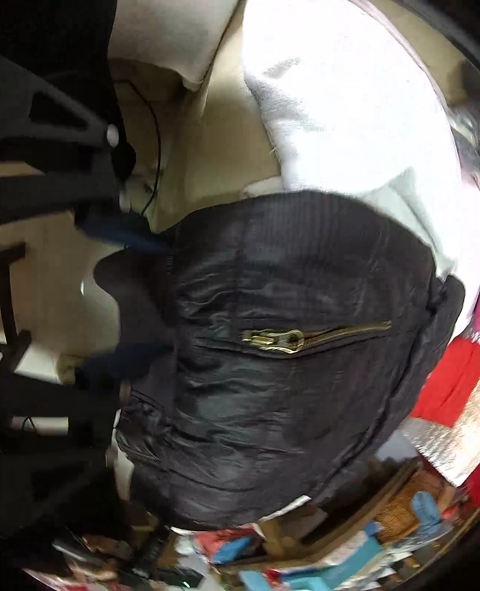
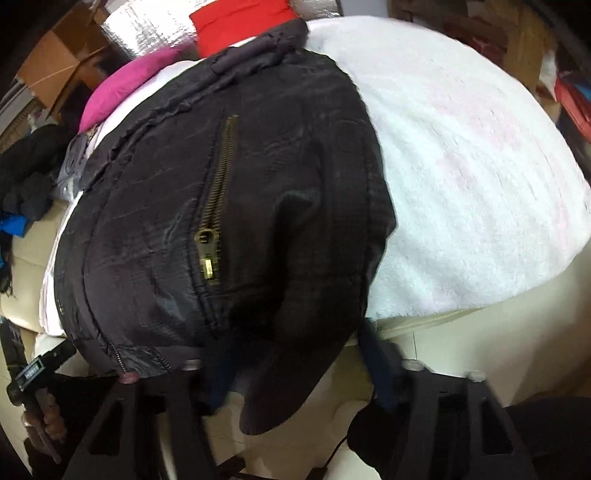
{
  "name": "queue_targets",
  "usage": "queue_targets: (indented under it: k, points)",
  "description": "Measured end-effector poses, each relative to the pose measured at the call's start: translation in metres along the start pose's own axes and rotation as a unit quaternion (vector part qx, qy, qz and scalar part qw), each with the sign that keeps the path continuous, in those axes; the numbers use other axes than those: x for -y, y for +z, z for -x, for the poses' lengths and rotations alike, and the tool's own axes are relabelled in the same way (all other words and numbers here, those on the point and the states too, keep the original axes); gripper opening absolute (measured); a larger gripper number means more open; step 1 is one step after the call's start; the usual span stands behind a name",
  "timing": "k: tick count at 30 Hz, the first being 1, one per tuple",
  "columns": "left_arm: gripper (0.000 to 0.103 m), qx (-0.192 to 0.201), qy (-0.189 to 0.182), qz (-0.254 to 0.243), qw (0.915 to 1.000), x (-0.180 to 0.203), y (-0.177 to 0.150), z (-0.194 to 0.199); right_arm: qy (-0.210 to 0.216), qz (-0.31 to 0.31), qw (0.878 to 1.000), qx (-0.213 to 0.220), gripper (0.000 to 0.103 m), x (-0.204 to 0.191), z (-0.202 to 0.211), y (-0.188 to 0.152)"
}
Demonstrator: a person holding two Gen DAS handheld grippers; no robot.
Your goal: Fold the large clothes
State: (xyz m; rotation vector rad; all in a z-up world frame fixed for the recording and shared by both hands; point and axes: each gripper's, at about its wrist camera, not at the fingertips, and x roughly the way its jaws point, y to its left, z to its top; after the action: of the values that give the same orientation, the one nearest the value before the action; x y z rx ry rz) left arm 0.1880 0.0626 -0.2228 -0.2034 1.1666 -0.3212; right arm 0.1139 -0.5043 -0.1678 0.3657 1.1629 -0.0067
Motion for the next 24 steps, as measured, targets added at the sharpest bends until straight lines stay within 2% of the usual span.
queue_targets:
  k: [1, 2, 5, 6, 7, 8, 9, 12, 13, 14, 15, 16, 17, 18, 19, 20, 24]
  points:
    - [0.038, 0.000, 0.003, -0.003, 1.0000, 0.000, -0.001, -0.001, -0.008, 0.007, 1.000, 0.004, 0.041, -0.003, 0.002, -0.001]
    - [0.038, 0.000, -0.001, 0.000, 1.0000, -0.001, -0.001, -0.001, -0.011, 0.014, 1.000, 0.007, 0.037, -0.006, 0.005, -0.003]
    - [0.038, -0.002, -0.015, 0.018, 0.9997, -0.009, 0.000, -0.001, 0.001, 0.017, 1.000, 0.013, 0.034, -0.008, 0.015, -0.006]
    - [0.041, -0.003, -0.016, 0.020, 0.9997, -0.013, 0.002, -0.002, 0.003, 0.018, 1.000, 0.013, 0.034, -0.008, 0.017, -0.006]
    - [0.059, -0.007, -0.016, 0.022, 0.9996, -0.013, -0.001, -0.005, 0.004, 0.017, 1.000, 0.011, 0.034, -0.007, 0.018, -0.003]
    - [0.071, -0.020, -0.015, 0.026, 0.9993, -0.014, -0.002, -0.009, 0.008, 0.011, 1.000, 0.003, 0.034, -0.004, 0.017, -0.003]
    - [0.082, -0.027, -0.011, 0.031, 0.9991, -0.015, -0.003, -0.013, 0.010, 0.006, 1.000, -0.004, 0.035, -0.002, 0.015, -0.003]
    - [0.082, -0.041, -0.016, 0.026, 0.9987, -0.014, -0.005, -0.022, 0.019, -0.018, 0.999, -0.033, 0.038, 0.010, 0.008, -0.005]
    - [0.082, -0.044, -0.021, 0.025, 0.9985, -0.012, -0.005, -0.025, 0.020, -0.016, 0.999, -0.036, 0.044, 0.012, 0.004, -0.005]
    - [0.081, -0.048, -0.029, 0.025, 0.9981, -0.009, -0.003, -0.031, 0.020, -0.012, 0.999, -0.036, 0.056, 0.011, 0.002, -0.005]
    - [0.074, -0.046, -0.030, 0.019, 0.9983, -0.007, -0.003, -0.032, 0.022, -0.013, 0.999, -0.038, 0.056, 0.011, -0.001, -0.005]
    - [0.051, -0.043, -0.023, 0.009, 0.9988, -0.004, -0.003, -0.032, 0.023, -0.019, 0.999, -0.044, 0.056, 0.011, -0.006, -0.005]
    - [0.040, -0.039, -0.013, 0.003, 0.9991, 0.000, -0.004, -0.031, 0.024, -0.020, 0.999, -0.044, 0.051, 0.012, -0.007, -0.005]
    - [0.022, -0.034, -0.007, 0.002, 0.9994, 0.000, -0.005, -0.029, 0.026, -0.015, 0.999, -0.037, 0.044, 0.012, -0.005, -0.006]
    - [0.010, -0.030, -0.009, 0.004, 0.9995, -0.005, -0.007, -0.023, 0.029, -0.012, 0.999, -0.035, 0.029, 0.011, -0.002, -0.006]
    - [0.010, -0.026, -0.019, 0.010, 0.9994, -0.007, -0.007, -0.018, 0.031, -0.004, 0.999, -0.029, 0.020, 0.008, 0.007, -0.007]
    - [0.008, 0.001, -0.043, -0.006, 0.9991, 0.001, -0.005, 0.012, 0.030, 0.036, 0.999, 0.004, 0.015, -0.012, 0.047, -0.009]
